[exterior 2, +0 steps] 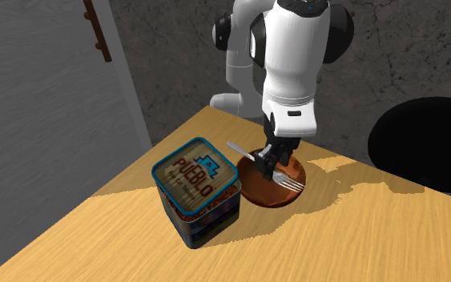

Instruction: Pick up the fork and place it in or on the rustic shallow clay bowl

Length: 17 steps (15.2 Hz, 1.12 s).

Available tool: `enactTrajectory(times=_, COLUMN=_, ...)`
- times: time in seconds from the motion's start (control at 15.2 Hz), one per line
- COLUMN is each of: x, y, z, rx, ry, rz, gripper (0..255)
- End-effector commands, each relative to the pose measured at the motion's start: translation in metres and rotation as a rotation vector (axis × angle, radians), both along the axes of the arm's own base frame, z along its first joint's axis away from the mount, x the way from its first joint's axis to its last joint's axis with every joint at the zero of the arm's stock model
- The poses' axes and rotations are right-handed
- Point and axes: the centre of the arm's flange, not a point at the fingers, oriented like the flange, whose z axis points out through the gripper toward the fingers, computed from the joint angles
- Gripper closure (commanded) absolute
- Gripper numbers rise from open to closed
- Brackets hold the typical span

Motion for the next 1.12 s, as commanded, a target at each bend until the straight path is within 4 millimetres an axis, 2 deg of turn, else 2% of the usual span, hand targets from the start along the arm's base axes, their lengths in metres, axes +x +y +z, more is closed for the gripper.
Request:
enactTrajectory(times=0.0, x=0.000, y=0.000, z=0.000, rx=0.000, ry=0.000, rz=0.000, gripper=0)
enactTrajectory(times=0.26, x=0.000, y=0.000, z=0.000, rx=0.000, ry=0.000, rz=0.000, gripper=0)
enactTrajectory(times=0.53, x=0.000, y=-0.002, z=0.050, rx=0.000, ry=0.000, rz=0.000, gripper=0)
enactTrajectory(times=1.06, x=0.000, y=-0.002, z=0.050, rx=0.000, ry=0.000, rz=0.000, gripper=0)
